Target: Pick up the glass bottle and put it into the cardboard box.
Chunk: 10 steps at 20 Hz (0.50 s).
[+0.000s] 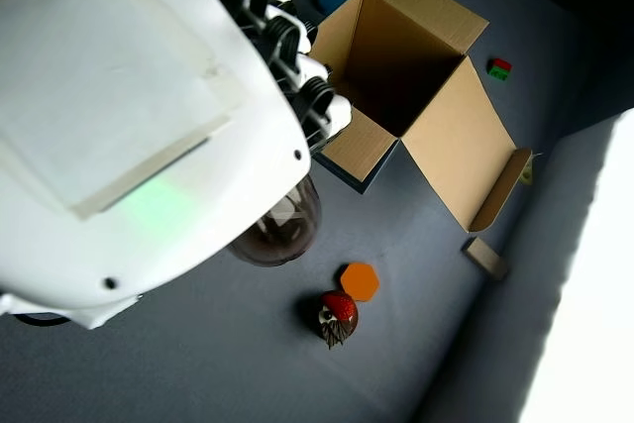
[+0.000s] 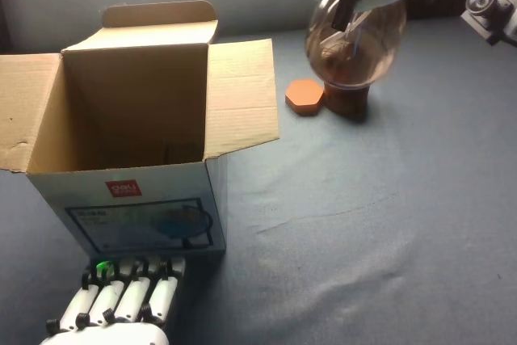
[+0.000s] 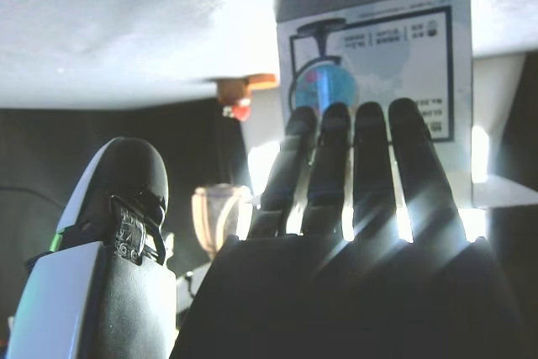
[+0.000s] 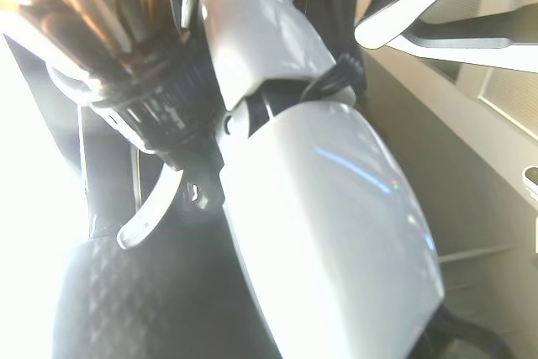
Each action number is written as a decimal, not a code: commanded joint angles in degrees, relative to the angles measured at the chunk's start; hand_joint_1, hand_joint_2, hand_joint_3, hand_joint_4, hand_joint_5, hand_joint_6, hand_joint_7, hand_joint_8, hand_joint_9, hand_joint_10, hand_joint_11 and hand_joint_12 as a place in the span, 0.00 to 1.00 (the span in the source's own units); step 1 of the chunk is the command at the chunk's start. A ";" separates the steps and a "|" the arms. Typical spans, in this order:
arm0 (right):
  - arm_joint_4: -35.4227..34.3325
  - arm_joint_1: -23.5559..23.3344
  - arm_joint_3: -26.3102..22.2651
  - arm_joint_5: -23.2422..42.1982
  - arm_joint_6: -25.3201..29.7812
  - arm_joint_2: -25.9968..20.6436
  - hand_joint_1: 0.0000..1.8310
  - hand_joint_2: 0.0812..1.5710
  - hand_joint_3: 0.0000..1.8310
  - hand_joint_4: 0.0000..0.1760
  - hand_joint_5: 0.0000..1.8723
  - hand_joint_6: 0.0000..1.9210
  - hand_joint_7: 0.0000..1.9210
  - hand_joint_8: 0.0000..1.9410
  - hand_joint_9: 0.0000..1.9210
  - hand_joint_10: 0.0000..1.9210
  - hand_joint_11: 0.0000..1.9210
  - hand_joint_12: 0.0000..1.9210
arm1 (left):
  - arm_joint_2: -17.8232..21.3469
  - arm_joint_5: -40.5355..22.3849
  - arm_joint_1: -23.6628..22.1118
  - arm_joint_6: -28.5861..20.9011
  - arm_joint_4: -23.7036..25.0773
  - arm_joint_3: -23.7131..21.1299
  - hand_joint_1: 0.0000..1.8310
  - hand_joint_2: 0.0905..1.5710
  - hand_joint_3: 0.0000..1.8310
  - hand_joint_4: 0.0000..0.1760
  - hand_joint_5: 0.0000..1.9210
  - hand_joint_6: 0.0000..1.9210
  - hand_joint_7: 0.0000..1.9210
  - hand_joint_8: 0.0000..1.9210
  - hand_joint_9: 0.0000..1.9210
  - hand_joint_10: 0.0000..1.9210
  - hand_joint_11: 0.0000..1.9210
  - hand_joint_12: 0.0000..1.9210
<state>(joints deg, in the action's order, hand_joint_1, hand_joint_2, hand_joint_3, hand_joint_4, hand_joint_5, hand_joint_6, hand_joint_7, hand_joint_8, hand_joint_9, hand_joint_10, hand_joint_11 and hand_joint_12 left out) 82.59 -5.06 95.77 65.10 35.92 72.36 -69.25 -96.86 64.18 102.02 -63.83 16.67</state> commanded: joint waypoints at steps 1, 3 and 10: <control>-6.55 -1.02 0.45 3.02 -0.57 0.00 0.73 0.76 0.00 0.00 0.32 0.77 0.42 0.63 0.44 0.74 0.40 0.90 | -0.45 -3.78 -0.06 -0.47 4.68 0.18 0.03 0.77 0.00 0.00 0.02 0.00 0.01 0.00 0.00 0.00 0.00 0.04; -6.58 -0.96 0.46 3.96 -1.87 0.57 0.74 0.76 0.00 0.00 0.33 0.76 0.42 0.62 0.46 0.72 0.42 0.88 | -0.45 -3.78 0.06 -0.72 4.69 0.17 0.02 0.77 0.00 0.00 0.02 0.00 0.02 0.00 0.00 0.00 0.00 0.04; -8.58 -0.80 0.44 2.22 -3.61 3.53 0.74 0.74 0.00 0.00 0.36 0.71 0.45 0.57 0.48 0.70 0.42 0.86 | -0.44 -3.77 0.95 -2.57 5.49 -0.03 0.00 0.77 0.00 0.00 0.01 0.00 0.00 0.00 0.00 0.00 0.00 0.01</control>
<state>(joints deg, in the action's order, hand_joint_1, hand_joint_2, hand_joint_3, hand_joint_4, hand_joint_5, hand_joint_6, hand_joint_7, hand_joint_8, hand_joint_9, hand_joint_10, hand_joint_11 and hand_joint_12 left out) 80.09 -5.04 95.98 66.39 32.36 76.25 -69.54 -96.66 65.17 99.96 -62.94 16.67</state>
